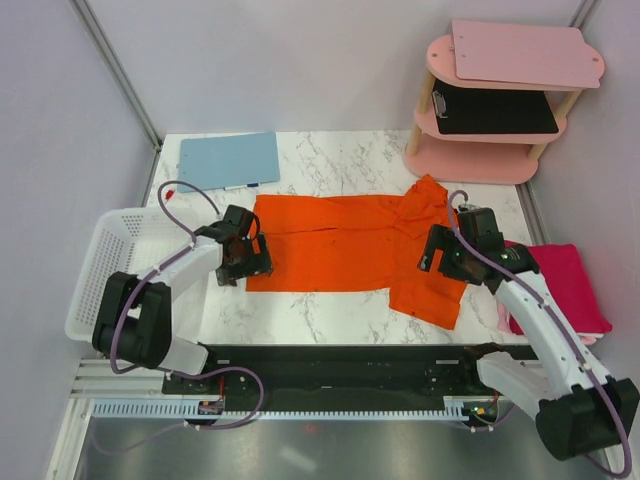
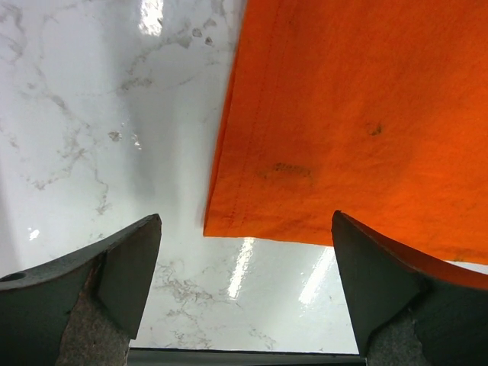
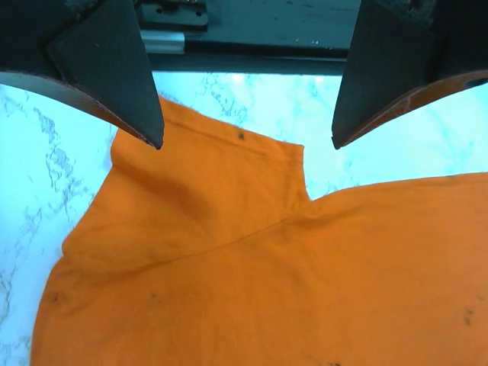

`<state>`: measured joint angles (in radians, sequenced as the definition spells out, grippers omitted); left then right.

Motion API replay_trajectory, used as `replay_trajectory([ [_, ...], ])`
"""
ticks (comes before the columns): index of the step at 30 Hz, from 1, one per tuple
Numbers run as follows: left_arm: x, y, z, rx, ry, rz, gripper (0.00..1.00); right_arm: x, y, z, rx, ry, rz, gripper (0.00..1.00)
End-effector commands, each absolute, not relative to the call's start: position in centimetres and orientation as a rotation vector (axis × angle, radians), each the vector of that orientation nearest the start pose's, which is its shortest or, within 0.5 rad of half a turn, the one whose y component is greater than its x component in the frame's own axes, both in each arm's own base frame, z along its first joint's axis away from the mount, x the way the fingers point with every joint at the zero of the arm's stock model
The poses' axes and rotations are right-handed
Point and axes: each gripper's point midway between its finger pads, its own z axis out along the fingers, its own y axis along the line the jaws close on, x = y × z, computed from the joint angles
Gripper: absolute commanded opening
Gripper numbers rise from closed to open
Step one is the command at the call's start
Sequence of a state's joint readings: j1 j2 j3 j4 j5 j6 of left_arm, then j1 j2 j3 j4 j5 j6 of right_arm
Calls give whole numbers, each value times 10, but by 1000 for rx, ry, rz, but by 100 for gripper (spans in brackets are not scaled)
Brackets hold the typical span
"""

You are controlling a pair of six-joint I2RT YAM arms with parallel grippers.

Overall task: Fold and stack the t-shirts
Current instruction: Grap the side of the flattened tshirt closest away from the robot with both arms

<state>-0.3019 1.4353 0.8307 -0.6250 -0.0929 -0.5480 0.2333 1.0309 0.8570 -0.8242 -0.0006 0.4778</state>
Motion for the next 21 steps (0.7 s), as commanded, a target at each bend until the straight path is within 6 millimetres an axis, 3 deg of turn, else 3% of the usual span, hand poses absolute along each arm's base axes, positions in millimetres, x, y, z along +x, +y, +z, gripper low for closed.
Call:
replay_trajectory([
  [1,261,-101,27,-431,2765,-195,99,198,79,131,461,2593,365,98],
  [5,257,-101,12,-433,2809,-180,99,161,85,108,597,2653,441,98],
  [11,262,-102,6,-424,2819,-173,99,133,92,80,689,2705,524,98],
  [15,264,-103,6,-412,2820,-175,99,132,92,70,668,2707,525,98],
  [21,267,-105,6,-405,2819,-183,99,157,92,74,496,2737,454,97],
])
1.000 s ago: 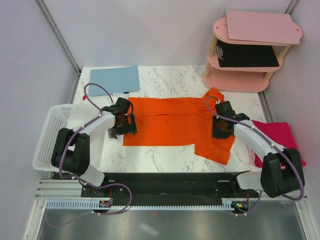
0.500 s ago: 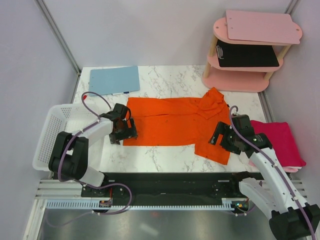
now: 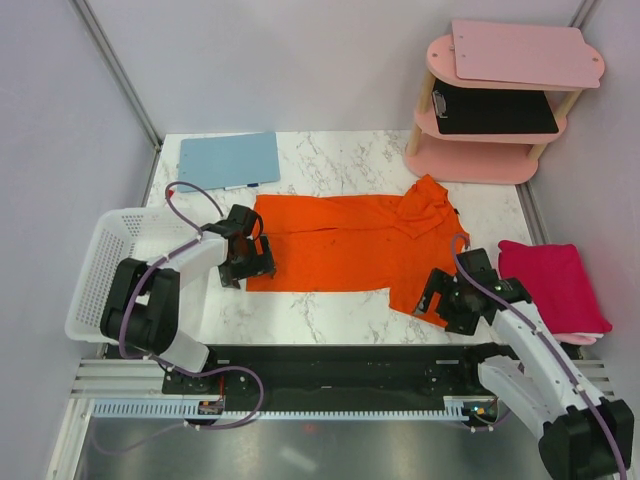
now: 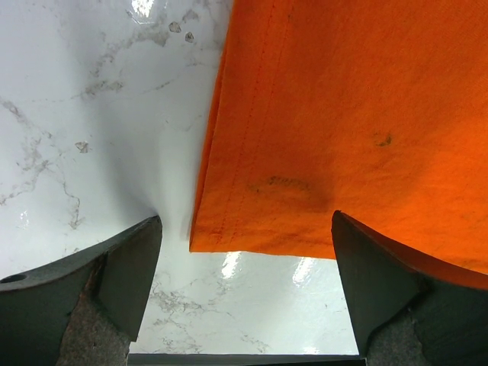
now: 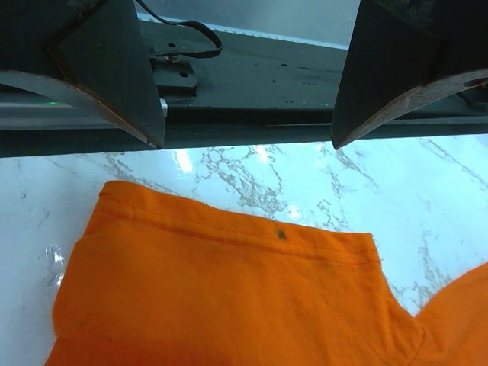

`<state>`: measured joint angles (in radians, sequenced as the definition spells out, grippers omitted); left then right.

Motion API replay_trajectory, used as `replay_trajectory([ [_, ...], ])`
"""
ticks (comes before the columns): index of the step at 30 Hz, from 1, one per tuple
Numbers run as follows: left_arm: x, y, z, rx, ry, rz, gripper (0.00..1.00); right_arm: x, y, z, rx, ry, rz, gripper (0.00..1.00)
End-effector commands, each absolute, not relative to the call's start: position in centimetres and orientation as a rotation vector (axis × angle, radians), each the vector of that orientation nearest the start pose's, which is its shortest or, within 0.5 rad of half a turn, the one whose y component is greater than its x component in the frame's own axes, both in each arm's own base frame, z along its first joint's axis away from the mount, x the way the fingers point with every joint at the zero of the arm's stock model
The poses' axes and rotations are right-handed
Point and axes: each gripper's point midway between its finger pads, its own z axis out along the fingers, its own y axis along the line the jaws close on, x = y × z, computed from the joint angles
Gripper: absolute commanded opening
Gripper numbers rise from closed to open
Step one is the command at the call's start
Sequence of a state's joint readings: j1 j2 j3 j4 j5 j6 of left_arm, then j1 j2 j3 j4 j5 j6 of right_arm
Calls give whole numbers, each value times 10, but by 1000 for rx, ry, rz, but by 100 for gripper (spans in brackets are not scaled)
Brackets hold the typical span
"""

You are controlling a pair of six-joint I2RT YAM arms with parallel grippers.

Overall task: Fold and stack the t-shirts
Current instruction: Grap the side of the flattened tshirt closest away from the robot with both arms

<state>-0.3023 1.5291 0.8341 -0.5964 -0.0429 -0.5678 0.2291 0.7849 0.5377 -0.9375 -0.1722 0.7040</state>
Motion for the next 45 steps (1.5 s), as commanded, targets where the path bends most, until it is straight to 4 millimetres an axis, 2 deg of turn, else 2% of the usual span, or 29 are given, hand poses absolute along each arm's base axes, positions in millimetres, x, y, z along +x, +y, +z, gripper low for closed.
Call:
replay_trajectory([
  [1,268,-105,7,-400,2815,-183,99,169,89,80,434,2733,393,97],
  [4,269,-105,9,-402,2810,-184,99,188,87,87,314,2741,265,98],
  [6,269,-104,9,-405,2811,-176,99,194,85,87,256,2760,184,98],
  [14,269,-102,10,-403,2818,-160,99,220,118,84,-79,2818,-41,96],
  [15,269,-101,9,-407,2819,-152,99,219,112,82,-126,2823,-136,95],
  [17,267,-100,7,-406,2827,-144,99,217,121,75,-232,2837,-224,94],
  [18,267,-100,7,-409,2829,-140,99,216,122,72,-254,2837,-261,87],
  [21,267,-100,5,-416,2832,-135,99,206,132,59,-333,2849,-324,77],
  [25,268,-100,7,-419,2828,-141,99,198,141,48,-416,2832,-427,70],
  [30,275,-101,15,-427,2807,-156,100,192,150,37,-488,2822,-491,68],
  [36,280,-98,24,-423,2789,-146,100,190,165,28,-528,2814,-490,66],
  [39,279,-96,21,-432,2799,-132,100,189,166,21,-548,2814,-524,54],
  [41,280,-95,20,-427,2799,-123,100,189,164,16,-552,2804,-566,39],
  [42,279,-95,19,-432,2802,-118,100,190,161,16,-549,2794,-593,27],
  [44,279,-96,18,-426,2808,-126,100,191,155,14,-550,2766,-667,21],
  [45,279,-97,17,-426,2812,-130,100,192,153,14,-549,2760,-686,12],
])
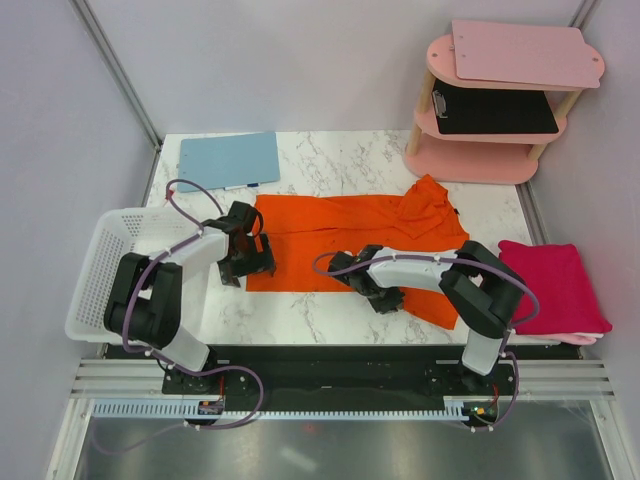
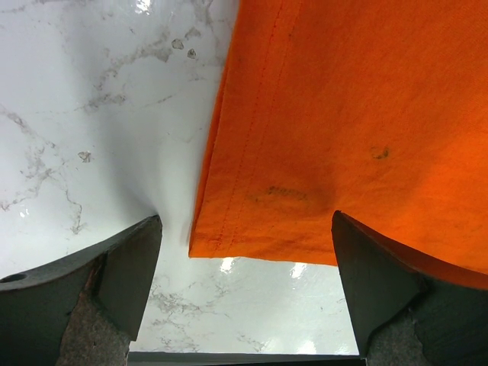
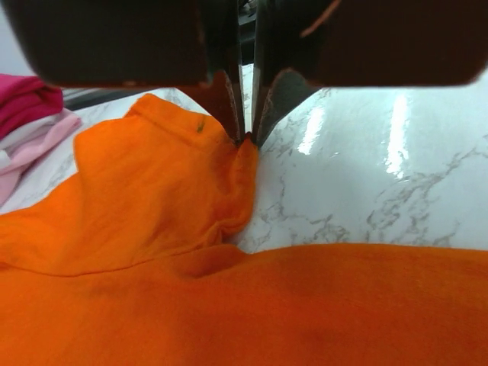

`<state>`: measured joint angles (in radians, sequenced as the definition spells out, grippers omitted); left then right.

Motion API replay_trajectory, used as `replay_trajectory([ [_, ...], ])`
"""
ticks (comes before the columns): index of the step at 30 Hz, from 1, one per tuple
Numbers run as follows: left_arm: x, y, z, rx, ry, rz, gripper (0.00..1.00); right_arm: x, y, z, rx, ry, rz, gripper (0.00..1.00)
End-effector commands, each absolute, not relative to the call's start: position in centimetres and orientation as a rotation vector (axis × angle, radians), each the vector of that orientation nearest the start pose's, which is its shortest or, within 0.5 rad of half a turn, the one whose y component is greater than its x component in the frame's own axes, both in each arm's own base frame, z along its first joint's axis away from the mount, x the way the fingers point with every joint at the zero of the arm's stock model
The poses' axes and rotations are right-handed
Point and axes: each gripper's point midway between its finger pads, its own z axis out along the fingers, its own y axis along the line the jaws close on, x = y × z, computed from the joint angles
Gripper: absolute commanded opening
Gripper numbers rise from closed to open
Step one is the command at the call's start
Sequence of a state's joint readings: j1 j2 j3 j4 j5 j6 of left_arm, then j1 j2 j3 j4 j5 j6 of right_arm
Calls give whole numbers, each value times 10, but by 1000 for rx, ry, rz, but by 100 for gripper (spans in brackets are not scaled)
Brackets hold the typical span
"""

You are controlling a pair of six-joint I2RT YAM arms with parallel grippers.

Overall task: Fold and stack the t-shirts
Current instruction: Grap the side of the flattened tshirt closest away from the robot with both arms, then fold the other side of the tshirt into a rectangle

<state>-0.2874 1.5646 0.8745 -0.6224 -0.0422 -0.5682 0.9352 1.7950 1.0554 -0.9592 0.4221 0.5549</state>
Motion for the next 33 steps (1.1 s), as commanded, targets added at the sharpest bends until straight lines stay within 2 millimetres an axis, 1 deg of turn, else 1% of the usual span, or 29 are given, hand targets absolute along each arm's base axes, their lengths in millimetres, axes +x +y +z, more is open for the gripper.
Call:
replay_trajectory([
  [1,279,-97,16,-426,2814,-129,100,192,151,14,-549,2754,-707,9],
  [3,278,-95,13,-433,2822,-114,99,194,148,14,-543,2742,-729,2],
  [6,276,-94,7,-422,2839,-101,92,197,151,18,-533,2726,-716,0],
  [8,272,-95,4,-417,2854,-106,79,199,153,22,-524,2717,-699,0],
  [9,271,-95,4,-417,2856,-110,71,200,154,24,-521,2713,-694,0],
  [10,270,-95,3,-419,2859,-111,38,202,156,26,-515,2707,-687,0],
  [12,264,-94,0,-430,2870,-102,5,203,157,28,-516,2703,-683,0],
  [13,263,-94,0,-434,2870,-110,2,204,158,29,-519,2702,-680,0],
  [15,260,-95,0,-435,2874,-119,2,205,158,31,-519,2698,-680,0],
  [19,264,-97,10,-423,2844,-151,2,209,160,37,-518,2683,-676,0],
  [20,268,-99,17,-416,2822,-173,2,210,160,41,-512,2671,-673,0],
  [22,271,-101,24,-407,2807,-186,2,213,160,48,-508,2656,-678,0],
  [23,273,-106,31,-396,2796,-232,2,216,159,53,-501,2635,-686,0],
  [27,284,-111,48,-379,2758,-266,2,226,154,70,-491,2572,-741,0],
  [28,287,-112,53,-376,2753,-270,2,230,156,75,-486,2556,-741,0],
  [31,293,-112,60,-371,2744,-266,2,241,158,86,-485,2512,-774,0],
  [33,296,-112,61,-366,2744,-258,2,249,158,93,-490,2473,-809,0],
])
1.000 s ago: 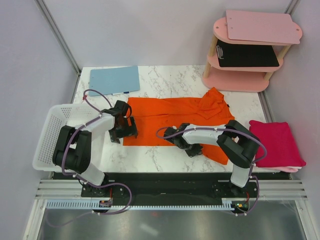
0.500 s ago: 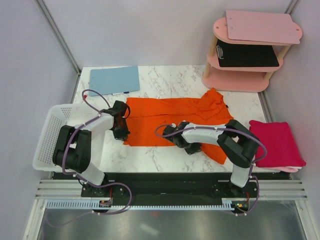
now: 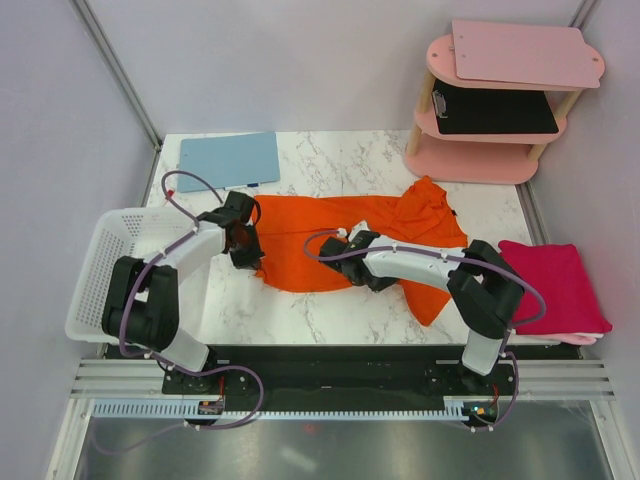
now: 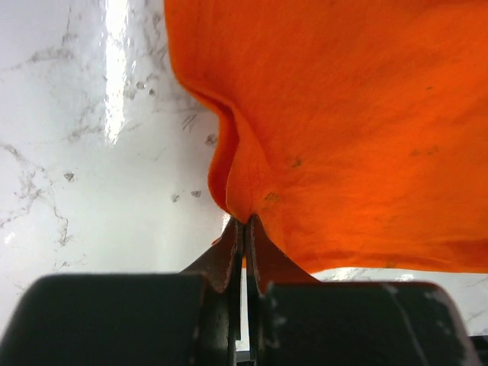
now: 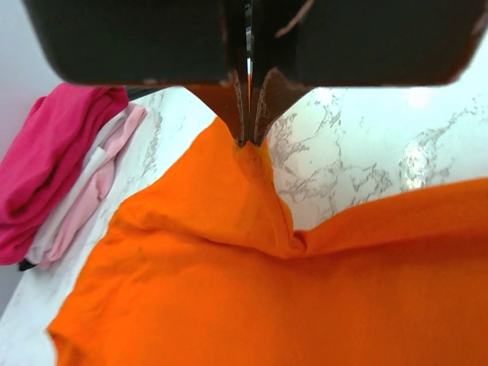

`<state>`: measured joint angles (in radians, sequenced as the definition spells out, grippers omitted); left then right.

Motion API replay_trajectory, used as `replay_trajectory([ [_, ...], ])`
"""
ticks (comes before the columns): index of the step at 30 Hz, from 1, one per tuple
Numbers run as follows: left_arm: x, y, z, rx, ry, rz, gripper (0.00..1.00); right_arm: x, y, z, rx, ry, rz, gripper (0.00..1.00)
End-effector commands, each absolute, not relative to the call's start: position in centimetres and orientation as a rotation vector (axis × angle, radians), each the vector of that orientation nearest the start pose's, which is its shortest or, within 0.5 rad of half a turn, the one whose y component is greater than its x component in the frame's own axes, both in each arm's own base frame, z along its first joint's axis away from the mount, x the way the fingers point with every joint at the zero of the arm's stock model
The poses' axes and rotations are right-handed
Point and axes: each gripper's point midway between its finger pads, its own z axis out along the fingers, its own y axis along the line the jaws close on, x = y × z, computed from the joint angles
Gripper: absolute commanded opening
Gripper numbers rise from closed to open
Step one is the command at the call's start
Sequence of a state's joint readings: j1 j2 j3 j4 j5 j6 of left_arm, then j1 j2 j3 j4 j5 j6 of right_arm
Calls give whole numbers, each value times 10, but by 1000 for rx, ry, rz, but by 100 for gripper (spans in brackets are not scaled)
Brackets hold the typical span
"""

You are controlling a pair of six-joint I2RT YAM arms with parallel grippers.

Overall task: Fold and stack the t-shirts
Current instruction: Fold the other side of the tshirt into a rectangle

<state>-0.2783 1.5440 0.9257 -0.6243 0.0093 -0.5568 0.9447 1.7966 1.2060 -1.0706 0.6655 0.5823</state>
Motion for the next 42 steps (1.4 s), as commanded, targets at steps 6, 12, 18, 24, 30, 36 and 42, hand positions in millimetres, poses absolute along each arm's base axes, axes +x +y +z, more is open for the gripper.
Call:
replay_trajectory([
  [6,308,-107,69,-379,2733,-237,2,274,148,113,-494,2396,-912,0],
  [12,325,-97,77,-414,2711,-236,2,303,125,143,-425,2342,-975,0],
  [18,342,-92,70,-439,2731,-261,2,330,113,159,-436,2288,-1066,0],
  [24,357,-95,56,-445,2769,-275,2,356,117,158,-443,2256,-1085,0],
  [30,372,-98,57,-447,2761,-287,2,380,119,154,-476,2228,-1154,0],
  [36,388,-96,55,-456,2763,-294,2,400,123,142,-553,2219,-1231,1],
  [42,393,-90,51,-479,2792,-320,25,415,123,132,-586,2224,-1259,8],
])
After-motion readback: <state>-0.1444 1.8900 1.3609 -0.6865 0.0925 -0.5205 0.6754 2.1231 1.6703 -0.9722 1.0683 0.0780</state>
